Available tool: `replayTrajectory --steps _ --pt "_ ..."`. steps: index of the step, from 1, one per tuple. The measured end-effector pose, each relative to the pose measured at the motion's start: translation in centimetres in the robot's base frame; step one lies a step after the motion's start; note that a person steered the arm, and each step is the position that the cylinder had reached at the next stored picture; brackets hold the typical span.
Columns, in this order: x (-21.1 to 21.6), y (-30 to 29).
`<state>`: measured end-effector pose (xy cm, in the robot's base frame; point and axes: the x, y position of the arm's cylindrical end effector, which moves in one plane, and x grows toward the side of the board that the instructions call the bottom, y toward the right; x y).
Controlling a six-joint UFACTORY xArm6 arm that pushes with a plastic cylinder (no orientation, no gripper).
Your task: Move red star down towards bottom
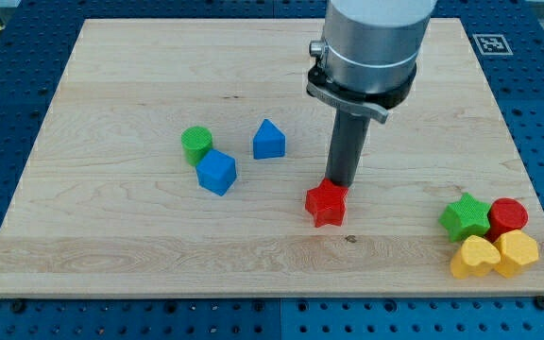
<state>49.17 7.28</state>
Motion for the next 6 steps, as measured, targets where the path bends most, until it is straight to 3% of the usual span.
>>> replayTrajectory --steps 1,2,6 --pt "-4.3 -0.1" --pt "-4.2 -1.5" --pt "4.7 -3.4"
